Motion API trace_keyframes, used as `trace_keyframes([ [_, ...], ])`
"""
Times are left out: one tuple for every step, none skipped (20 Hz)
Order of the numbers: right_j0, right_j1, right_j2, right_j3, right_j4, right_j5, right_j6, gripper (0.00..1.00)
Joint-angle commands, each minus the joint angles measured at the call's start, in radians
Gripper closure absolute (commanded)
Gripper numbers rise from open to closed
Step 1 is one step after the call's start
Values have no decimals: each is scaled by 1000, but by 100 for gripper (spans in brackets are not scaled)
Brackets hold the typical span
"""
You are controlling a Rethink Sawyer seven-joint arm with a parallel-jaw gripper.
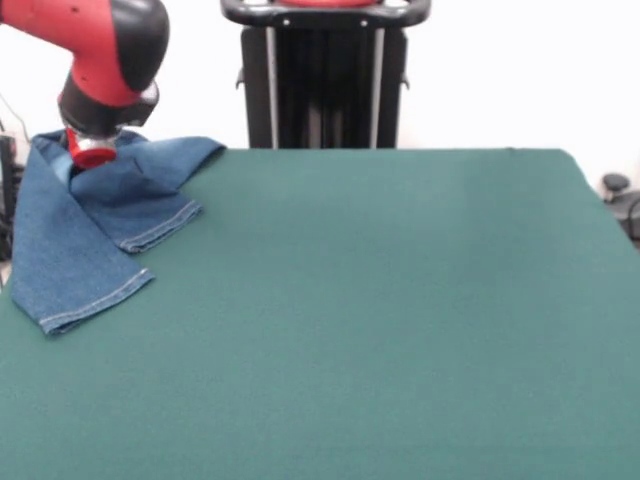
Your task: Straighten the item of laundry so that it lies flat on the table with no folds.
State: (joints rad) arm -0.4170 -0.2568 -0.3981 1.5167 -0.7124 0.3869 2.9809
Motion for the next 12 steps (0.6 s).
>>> trace_keyframes([
  [-39,18,327,67,84,-5,-152,0],
  [-39,9,331,71,84,13,-155,0],
  [-47,1,339,76,84,25,-160,0],
  [-54,-7,348,81,84,36,-165,0],
  [-62,-14,357,85,82,43,-171,0],
  [-68,-19,363,89,79,47,-174,0],
  [-73,-24,370,91,77,49,-175,0],
  [-77,-30,374,95,72,49,-176,0],
  [-82,-35,381,97,72,54,-177,0],
  [-84,-43,385,102,70,62,-179,0],
  [-89,-50,391,106,67,63,-182,0],
  [-87,-59,392,111,62,63,-182,0],
])
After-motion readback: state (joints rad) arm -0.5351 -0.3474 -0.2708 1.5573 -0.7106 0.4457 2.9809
